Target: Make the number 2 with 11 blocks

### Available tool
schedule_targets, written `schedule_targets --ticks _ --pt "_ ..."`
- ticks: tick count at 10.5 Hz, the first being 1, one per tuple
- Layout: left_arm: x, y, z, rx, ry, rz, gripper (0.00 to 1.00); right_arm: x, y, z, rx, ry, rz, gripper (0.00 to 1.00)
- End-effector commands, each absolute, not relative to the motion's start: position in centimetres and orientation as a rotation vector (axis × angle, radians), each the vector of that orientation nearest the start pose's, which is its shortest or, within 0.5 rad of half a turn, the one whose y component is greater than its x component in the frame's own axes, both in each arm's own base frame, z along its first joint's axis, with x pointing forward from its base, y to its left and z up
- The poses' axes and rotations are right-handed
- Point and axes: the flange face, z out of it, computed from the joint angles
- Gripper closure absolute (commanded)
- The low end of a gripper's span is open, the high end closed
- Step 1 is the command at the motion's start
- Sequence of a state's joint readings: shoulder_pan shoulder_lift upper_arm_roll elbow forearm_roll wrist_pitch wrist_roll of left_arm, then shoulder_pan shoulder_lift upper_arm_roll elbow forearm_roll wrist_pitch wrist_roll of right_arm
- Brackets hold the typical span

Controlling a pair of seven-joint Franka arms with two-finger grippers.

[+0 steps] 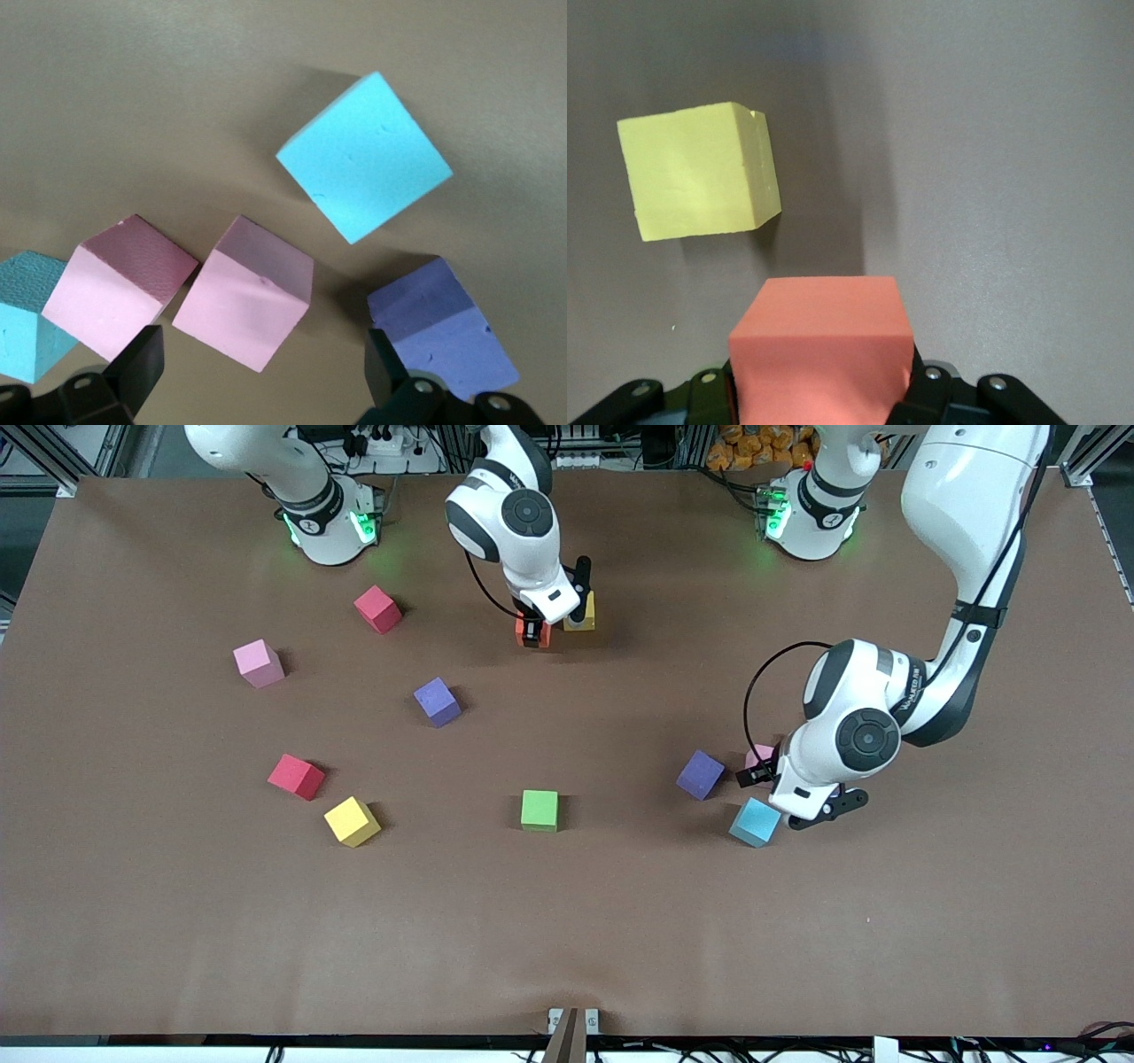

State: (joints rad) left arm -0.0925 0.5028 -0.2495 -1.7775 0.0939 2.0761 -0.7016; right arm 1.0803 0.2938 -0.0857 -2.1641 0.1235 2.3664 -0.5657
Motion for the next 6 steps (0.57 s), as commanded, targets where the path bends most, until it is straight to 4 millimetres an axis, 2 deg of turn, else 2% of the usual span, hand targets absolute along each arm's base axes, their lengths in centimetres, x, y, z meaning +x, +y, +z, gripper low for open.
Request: schedule_targets --ticks 1,3,4,6 --pt "60.9 -19.7 27.2 -3.045 -0.439 0.264 0.00 28.6 46.4 26.0 -2.250 -2.128 0.135 1.00" --pt "61.3 -19.5 27.2 -3.082 -0.333 0.263 0.00 27.5 47.0 25.5 -2.231 -2.152 0.145 1.00" --pt "62.7 -19.8 27.0 -3.101 -0.334 0.236 0.00 27.2 47.2 25.2 -2.224 -2.161 0.143 1.00" --pt "63.0 -20.3 27.5 -3.112 -0.321 0.221 0.00 26.6 46.7 24.2 -2.223 -2.165 0.133 1.00"
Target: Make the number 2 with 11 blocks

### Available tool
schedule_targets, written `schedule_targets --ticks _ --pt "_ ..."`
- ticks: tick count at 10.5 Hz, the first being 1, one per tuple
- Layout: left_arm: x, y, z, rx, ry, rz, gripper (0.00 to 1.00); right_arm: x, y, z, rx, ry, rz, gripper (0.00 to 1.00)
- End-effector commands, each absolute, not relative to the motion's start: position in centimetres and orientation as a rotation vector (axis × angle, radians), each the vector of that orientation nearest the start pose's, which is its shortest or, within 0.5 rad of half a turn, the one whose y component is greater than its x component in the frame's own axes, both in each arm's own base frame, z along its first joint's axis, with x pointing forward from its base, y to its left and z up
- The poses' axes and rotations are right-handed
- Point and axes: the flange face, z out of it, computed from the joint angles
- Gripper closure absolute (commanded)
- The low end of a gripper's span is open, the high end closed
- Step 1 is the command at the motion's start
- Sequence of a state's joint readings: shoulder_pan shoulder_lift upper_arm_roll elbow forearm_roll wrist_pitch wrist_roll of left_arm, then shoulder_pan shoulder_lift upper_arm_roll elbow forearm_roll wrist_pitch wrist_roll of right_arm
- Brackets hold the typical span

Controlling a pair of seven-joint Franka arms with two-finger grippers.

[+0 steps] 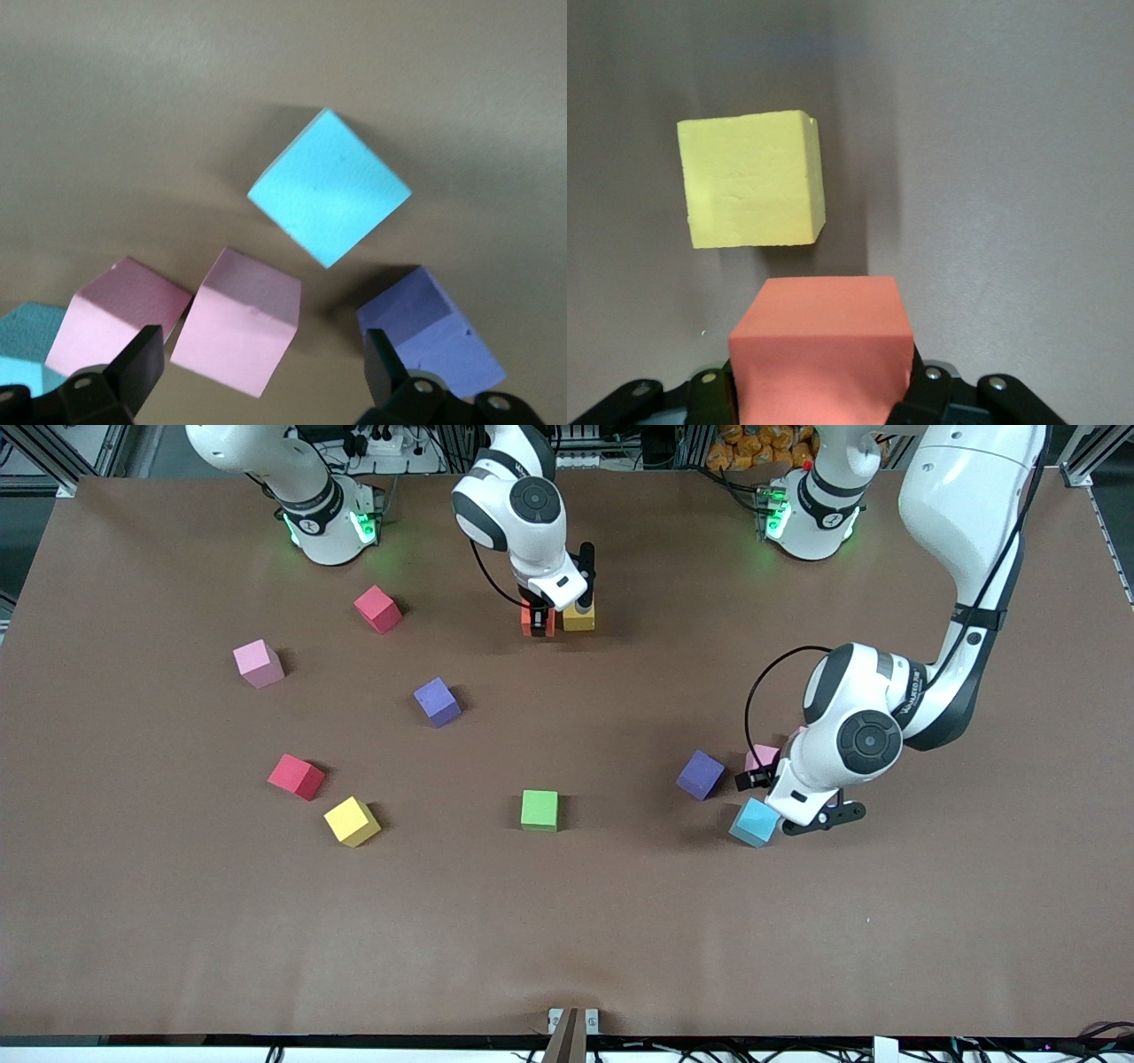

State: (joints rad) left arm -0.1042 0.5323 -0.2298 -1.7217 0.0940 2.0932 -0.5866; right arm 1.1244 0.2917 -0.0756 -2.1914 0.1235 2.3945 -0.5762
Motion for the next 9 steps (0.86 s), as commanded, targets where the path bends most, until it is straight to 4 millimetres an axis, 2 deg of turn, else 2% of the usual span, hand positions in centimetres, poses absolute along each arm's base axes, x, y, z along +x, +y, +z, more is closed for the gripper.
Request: schedule_targets --ticks 1,4,5,7,9 --pt "63.0 -20.1 27.6 -3.111 -0.319 0.220 0.00 26.1 47.0 23.7 -2.219 -2.173 0.137 1.00" --pt "62.5 -20.8 28.3 -3.115 -0.293 0.209 0.00 25.2 47.8 22.5 -2.210 -2.178 0.112 1.00" --pt "62.5 -20.3 28.6 -3.122 -0.238 0.209 0.00 24.9 47.9 21.9 -2.207 -2.184 0.114 1.00" --pt "62.6 -17.9 28.7 -3.132 -0.149 0.228 0.00 24.5 48.3 21.3 -2.201 -2.193 0.101 1.00" --pt "62.4 -18.1 28.5 -3.132 -0.142 0.245 0.00 24.0 48.7 21.4 -2.197 -2.197 0.098 1.00"
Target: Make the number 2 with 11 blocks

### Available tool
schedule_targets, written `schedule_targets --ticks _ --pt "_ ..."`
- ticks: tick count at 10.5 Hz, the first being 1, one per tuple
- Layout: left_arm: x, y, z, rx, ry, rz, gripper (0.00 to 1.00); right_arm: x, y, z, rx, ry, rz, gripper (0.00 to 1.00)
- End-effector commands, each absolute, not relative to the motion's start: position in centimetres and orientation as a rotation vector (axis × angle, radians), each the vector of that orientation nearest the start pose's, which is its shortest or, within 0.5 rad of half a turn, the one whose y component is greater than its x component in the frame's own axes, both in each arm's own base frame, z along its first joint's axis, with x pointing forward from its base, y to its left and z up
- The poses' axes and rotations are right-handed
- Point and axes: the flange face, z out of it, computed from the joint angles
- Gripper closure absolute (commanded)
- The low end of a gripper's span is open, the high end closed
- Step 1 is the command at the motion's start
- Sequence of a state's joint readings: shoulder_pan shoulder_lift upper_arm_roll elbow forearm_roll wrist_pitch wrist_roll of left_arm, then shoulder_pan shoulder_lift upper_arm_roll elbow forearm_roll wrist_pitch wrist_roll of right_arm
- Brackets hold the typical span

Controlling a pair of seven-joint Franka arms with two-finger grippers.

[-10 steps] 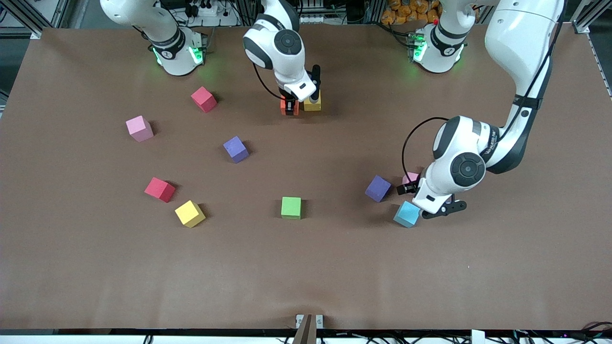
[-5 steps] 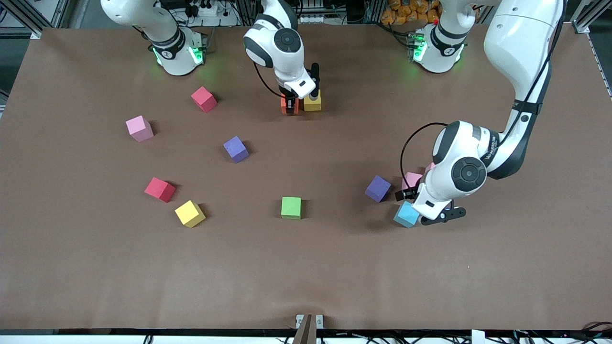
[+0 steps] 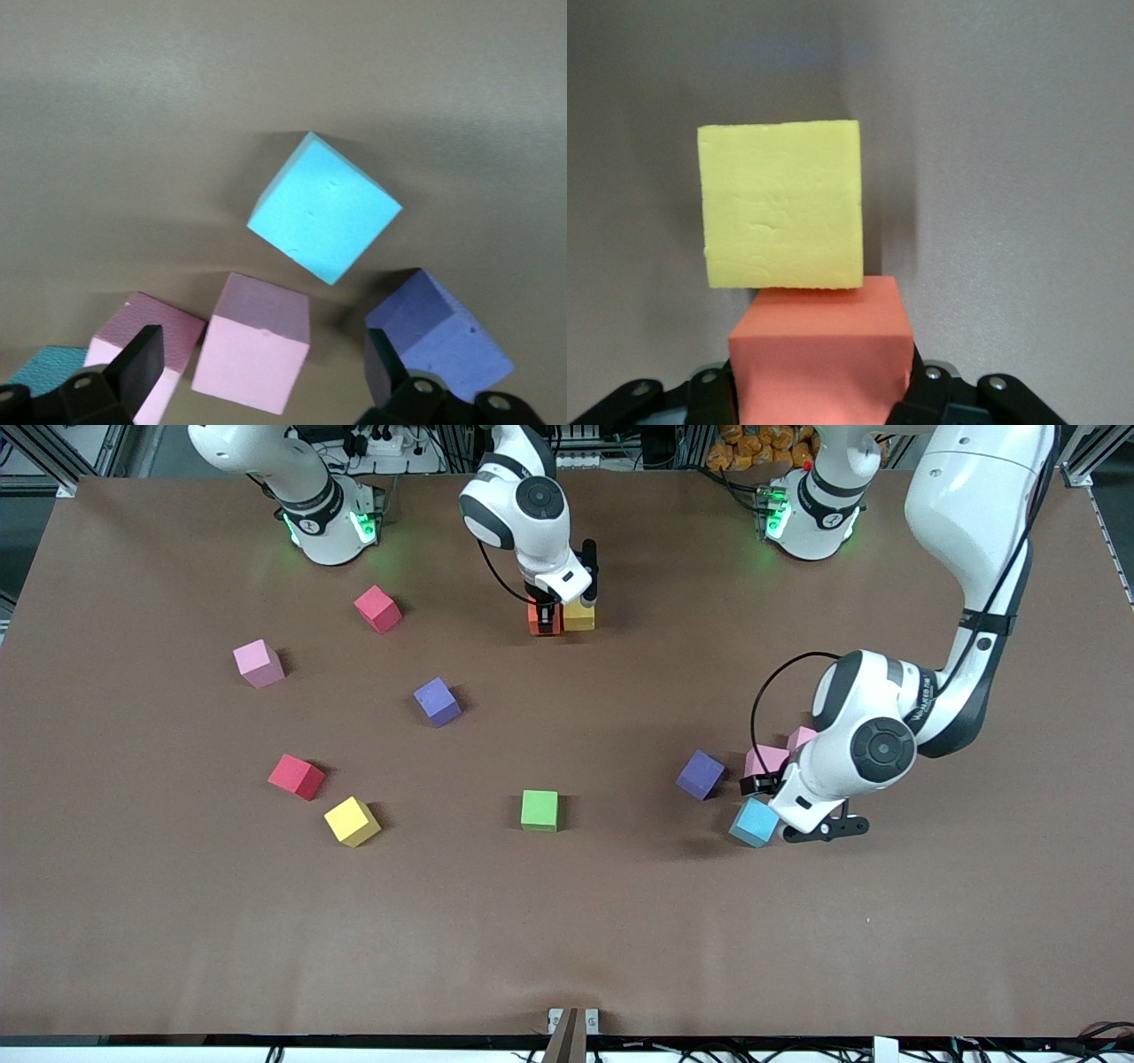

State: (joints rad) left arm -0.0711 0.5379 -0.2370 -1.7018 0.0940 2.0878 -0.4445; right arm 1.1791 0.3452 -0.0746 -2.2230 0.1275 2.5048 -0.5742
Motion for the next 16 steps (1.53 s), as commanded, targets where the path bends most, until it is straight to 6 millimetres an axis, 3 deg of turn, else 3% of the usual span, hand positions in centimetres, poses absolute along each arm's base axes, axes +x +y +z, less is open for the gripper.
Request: schedule_targets --ticks 1,5,8,11,14,16 --pt "62.3 -18.1 28.3 -3.130 -0.133 0.248 0.00 24.0 48.7 21.3 2.246 2.242 -0.102 1.00" --pt "61.9 -19.4 28.4 -3.138 -0.097 0.262 0.00 23.2 49.3 20.4 2.266 2.241 -0.081 1.00" --pt "61.1 -20.2 26.8 -3.125 -0.055 0.298 0.00 21.7 49.7 19.9 2.312 2.179 -0.098 1.00" --pt "59.6 -21.1 24.8 -3.012 0.176 0.251 0.00 21.7 49.6 19.8 2.311 2.178 -0.105 1.00" --pt "58.3 -21.2 22.7 -3.029 0.235 0.220 0.00 21.8 49.7 19.9 2.311 2.179 -0.101 1.00" --pt "58.2 -19.9 22.0 -3.041 0.280 0.200 0.00 21.8 49.7 19.8 2.313 2.176 -0.103 1.00"
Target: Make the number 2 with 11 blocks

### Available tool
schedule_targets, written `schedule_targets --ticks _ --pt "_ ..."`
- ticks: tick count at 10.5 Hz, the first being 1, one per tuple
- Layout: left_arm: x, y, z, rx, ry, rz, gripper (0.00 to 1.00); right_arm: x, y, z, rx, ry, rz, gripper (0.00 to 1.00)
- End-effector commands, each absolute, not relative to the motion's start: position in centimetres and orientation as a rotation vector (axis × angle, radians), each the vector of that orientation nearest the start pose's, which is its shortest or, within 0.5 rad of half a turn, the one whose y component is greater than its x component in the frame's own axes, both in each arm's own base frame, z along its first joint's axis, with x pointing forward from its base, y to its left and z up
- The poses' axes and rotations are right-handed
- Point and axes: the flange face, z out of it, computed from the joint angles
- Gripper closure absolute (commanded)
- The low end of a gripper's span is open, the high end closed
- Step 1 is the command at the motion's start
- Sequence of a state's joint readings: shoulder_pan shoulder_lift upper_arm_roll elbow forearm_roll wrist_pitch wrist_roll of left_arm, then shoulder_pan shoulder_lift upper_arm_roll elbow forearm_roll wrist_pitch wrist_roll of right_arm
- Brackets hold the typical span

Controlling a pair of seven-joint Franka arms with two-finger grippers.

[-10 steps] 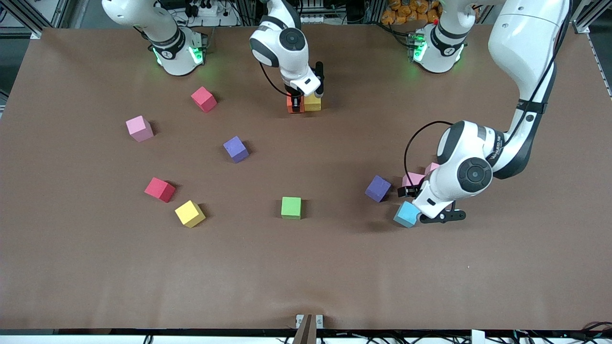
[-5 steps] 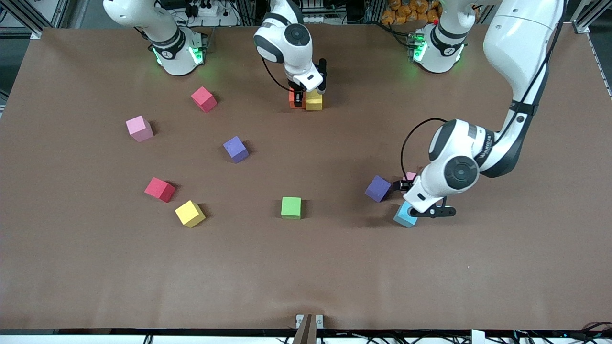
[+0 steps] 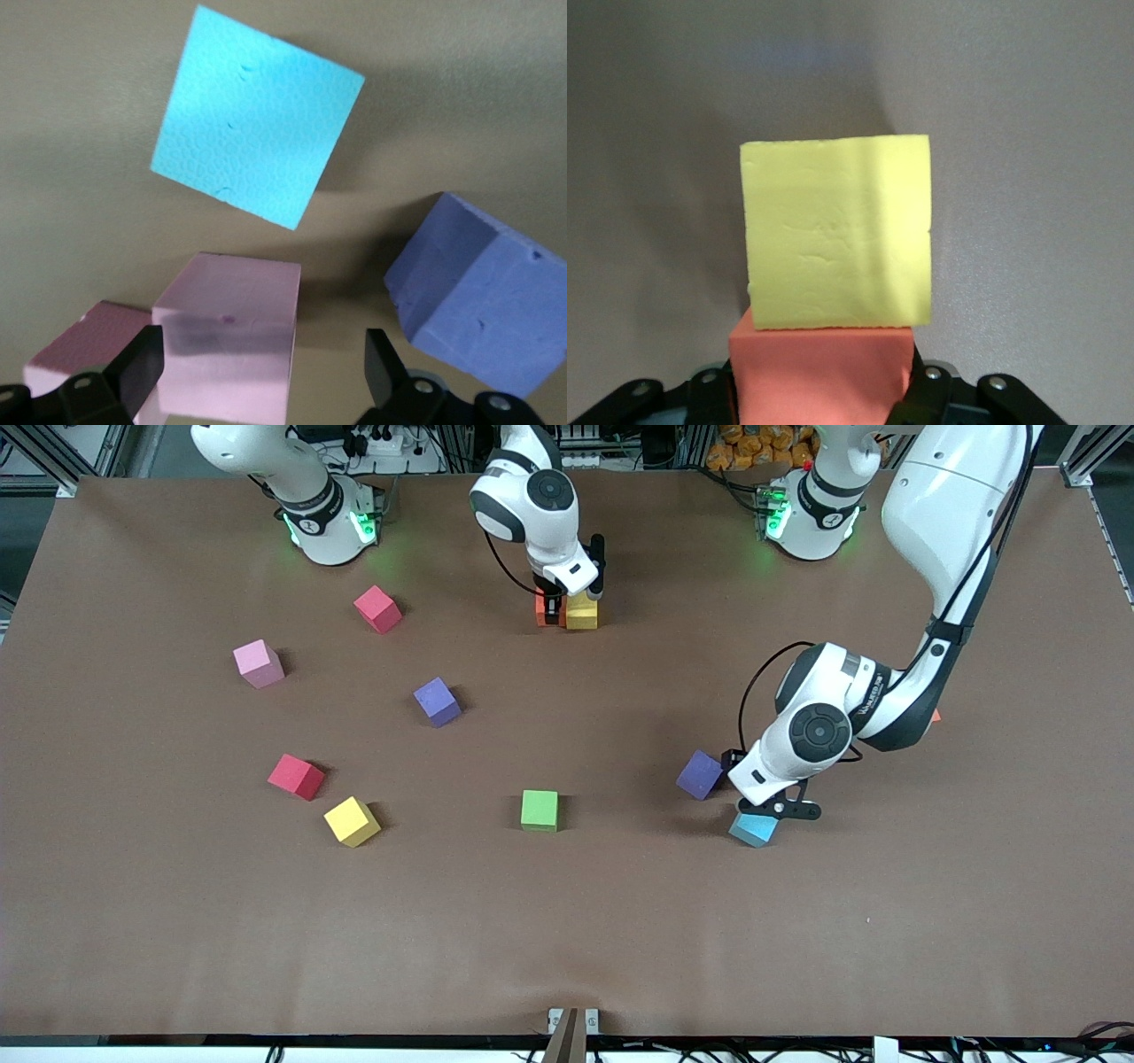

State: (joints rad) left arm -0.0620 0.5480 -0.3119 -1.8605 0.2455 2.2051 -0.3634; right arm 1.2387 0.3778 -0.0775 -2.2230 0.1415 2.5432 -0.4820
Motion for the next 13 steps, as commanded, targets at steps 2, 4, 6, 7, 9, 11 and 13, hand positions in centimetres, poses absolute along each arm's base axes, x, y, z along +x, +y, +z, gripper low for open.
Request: schedule_targets --ticks 2,4,6,7,9,11,13 --pt "58.2 -19.7 22.5 -3.035 0.316 0.200 0.00 21.9 49.8 19.8 -2.262 -2.125 0.098 1.00" --pt "58.3 -19.4 23.3 -3.027 0.323 0.206 0.00 21.9 49.9 20.0 -2.260 -2.125 0.092 0.90" --pt "58.5 -18.5 24.8 -3.012 0.345 0.216 0.00 22.2 50.0 20.2 -2.258 -2.128 0.081 0.00" --pt "58.4 -18.4 24.4 -3.011 0.342 0.230 0.00 22.3 50.1 20.3 -2.258 -2.127 0.084 0.00" --pt "58.4 -18.4 24.1 -3.010 0.341 0.236 0.00 22.6 50.0 20.4 -2.263 -2.122 0.086 0.00" --pt "58.2 -18.5 23.5 -3.018 0.324 0.252 0.00 22.8 50.0 20.7 -2.264 -2.117 0.082 0.00" --pt "58.1 -18.5 23.1 -3.019 0.314 0.264 0.00 22.7 49.8 21.4 -2.265 -2.118 0.114 0.00"
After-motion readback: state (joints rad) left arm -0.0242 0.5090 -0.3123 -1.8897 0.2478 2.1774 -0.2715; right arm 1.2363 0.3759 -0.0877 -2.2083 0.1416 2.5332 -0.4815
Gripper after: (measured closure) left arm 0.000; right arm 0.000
